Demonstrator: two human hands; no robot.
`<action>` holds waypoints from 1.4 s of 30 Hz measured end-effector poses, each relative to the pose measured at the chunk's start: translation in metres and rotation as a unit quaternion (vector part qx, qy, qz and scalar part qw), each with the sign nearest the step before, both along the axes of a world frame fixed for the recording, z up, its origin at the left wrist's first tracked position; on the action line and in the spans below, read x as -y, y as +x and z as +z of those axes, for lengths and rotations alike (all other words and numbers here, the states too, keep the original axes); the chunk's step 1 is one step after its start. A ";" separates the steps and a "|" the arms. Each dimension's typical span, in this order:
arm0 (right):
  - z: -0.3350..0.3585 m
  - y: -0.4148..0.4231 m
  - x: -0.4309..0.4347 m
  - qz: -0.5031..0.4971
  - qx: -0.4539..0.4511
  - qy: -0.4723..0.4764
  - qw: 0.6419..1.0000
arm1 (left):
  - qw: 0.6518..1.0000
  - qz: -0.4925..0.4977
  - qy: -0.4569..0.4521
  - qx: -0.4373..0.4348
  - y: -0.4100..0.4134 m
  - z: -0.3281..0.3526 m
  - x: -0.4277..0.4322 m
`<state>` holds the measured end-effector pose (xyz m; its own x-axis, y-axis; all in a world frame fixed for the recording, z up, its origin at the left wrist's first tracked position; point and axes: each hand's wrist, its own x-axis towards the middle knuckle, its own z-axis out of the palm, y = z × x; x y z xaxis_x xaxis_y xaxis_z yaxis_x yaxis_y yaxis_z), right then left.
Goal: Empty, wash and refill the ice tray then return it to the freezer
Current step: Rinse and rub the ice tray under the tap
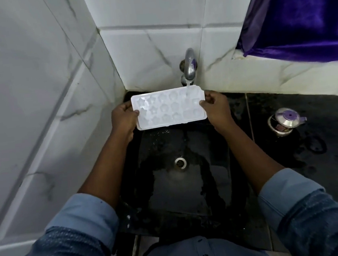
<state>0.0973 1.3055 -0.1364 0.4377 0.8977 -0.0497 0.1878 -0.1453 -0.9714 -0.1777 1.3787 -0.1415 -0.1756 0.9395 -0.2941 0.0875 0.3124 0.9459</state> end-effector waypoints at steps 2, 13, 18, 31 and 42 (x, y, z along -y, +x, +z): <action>0.008 0.003 0.005 0.010 0.063 0.035 0.997 | 1.000 0.010 -0.011 0.020 0.006 -0.012 0.008; -0.008 0.031 0.034 -0.017 0.324 0.061 0.944 | 0.996 0.029 0.077 0.028 0.033 -0.036 0.028; -0.016 0.037 0.036 -0.017 0.112 -0.014 0.993 | 0.987 0.040 0.022 0.152 0.050 -0.010 0.034; -0.024 0.062 0.050 -0.081 -0.108 -0.062 0.989 | 0.961 0.045 -0.044 0.271 0.060 -0.001 0.035; -0.018 0.091 0.045 -0.221 -0.203 -0.040 0.953 | 0.986 -0.065 -0.026 0.149 0.095 -0.004 0.041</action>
